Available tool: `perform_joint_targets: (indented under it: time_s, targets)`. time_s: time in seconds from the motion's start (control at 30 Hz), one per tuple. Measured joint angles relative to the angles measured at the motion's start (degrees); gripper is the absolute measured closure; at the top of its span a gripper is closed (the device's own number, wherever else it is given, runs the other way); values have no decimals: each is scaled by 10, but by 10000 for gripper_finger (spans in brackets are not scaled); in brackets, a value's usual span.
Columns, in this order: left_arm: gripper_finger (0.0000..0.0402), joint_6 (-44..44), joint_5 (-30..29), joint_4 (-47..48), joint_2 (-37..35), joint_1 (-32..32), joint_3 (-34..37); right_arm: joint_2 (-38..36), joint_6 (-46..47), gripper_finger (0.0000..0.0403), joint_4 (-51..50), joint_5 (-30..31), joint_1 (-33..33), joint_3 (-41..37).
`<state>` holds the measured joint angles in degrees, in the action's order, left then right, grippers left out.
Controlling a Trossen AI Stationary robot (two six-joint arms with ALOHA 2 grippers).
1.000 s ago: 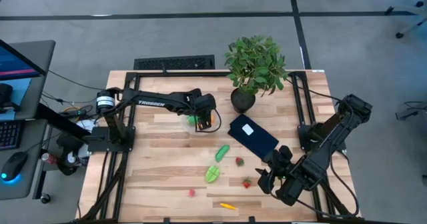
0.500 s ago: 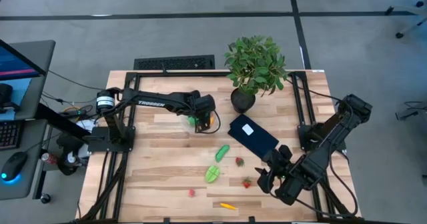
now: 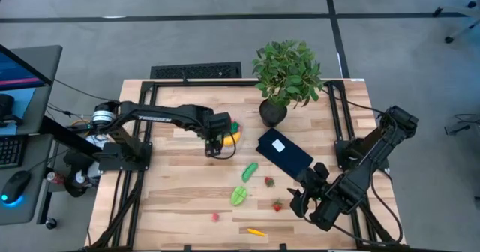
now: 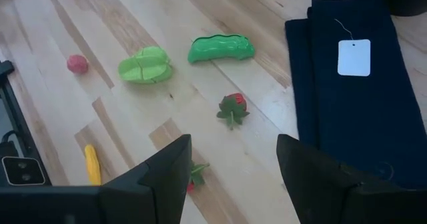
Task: Pick and placing Produce into tupperware
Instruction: Put the bottom red strawberry into the transparent bin
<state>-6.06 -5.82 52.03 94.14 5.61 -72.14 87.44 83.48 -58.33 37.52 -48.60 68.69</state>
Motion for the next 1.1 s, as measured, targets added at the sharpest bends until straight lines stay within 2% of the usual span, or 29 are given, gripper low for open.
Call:
perform_joint_targets:
  time_s: [0.23, 0.33, 0.47, 0.67, 0.77, 0.93, 1.1]
  targets:
    - [145, -65, -2, 46, -82, -56, 0, 5, 0, 189, 12, 1, -3, 0]
    - [145, -94, -24, 59, -114, -97, 0, 28, 0, 189, 14, 0, -10, 0]
    - [145, -136, -86, 69, -153, -163, 0, 85, 30, 189, 23, 0, -28, 0]
    - [145, -215, -200, 117, -201, -268, 0, 161, 193, 189, 66, 22, -49, -1]
    - [145, -257, -247, 158, -223, -307, 0, 180, 233, 189, 118, 55, -49, 0]
    - [145, -309, -307, 221, -255, -349, 0, 214, 276, 189, 150, 59, -41, 0]
    - [145, -330, -351, 269, -287, -361, 0, 238, 310, 189, 192, 54, -34, 0]
